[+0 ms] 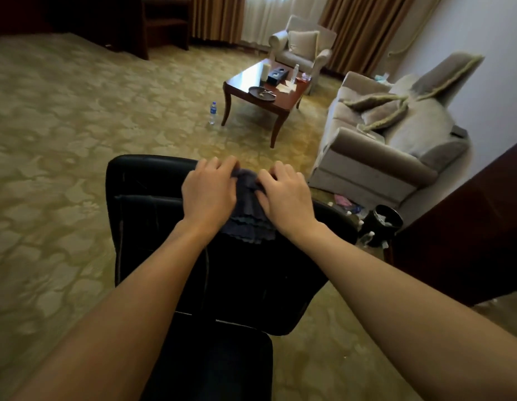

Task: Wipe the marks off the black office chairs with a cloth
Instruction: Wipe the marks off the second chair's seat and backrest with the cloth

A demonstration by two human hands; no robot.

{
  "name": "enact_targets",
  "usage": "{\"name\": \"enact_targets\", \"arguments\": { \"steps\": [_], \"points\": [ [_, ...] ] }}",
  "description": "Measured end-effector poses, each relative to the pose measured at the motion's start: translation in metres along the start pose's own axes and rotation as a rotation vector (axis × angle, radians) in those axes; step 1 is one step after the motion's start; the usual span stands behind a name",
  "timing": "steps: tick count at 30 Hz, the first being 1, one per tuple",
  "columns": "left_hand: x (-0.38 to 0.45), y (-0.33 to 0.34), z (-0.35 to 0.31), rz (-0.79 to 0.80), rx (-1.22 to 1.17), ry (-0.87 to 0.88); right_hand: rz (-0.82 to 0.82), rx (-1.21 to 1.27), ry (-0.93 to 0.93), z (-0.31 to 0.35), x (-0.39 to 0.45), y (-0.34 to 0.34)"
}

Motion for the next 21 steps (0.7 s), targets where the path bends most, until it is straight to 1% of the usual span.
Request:
{"name": "enact_targets", "arguments": {
  "steps": [3, 7, 12, 16, 18, 21],
  "points": [
    [-0.012, -0.002, -0.008, -0.046, 0.004, -0.055, -0.012, 0.062, -0.007, -0.019, -0.014, 0.0],
    [-0.029, 0.014, -0.053, 0.0, -0.014, -0.045, 0.01, 0.139, 0.047, -0.068, -0.045, -0.012],
    [-0.048, 0.04, -0.132, 0.076, -0.143, -0.059, -0.006, 0.232, 0.316, -0.134, -0.093, -0.036],
    [-0.052, 0.049, -0.158, 0.106, -0.214, -0.092, -0.027, 0.26, 0.469, -0.148, -0.104, -0.045],
    [-0.049, 0.048, -0.154, 0.091, -0.245, -0.106, -0.021, 0.225, 0.439, -0.141, -0.099, -0.047],
    [-0.046, 0.043, -0.132, 0.074, -0.275, -0.09, 0.007, 0.154, 0.282, -0.118, -0.092, -0.041]
  ]
}}
Point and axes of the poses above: each hand's wrist, its own x-axis towards the middle knuckle, its own y-axis out of the palm, z = x × y, the point moved 4 cm from there along x, towards the middle knuckle, and after that the axes turned 14 degrees about -z, right-handed, at the moved point
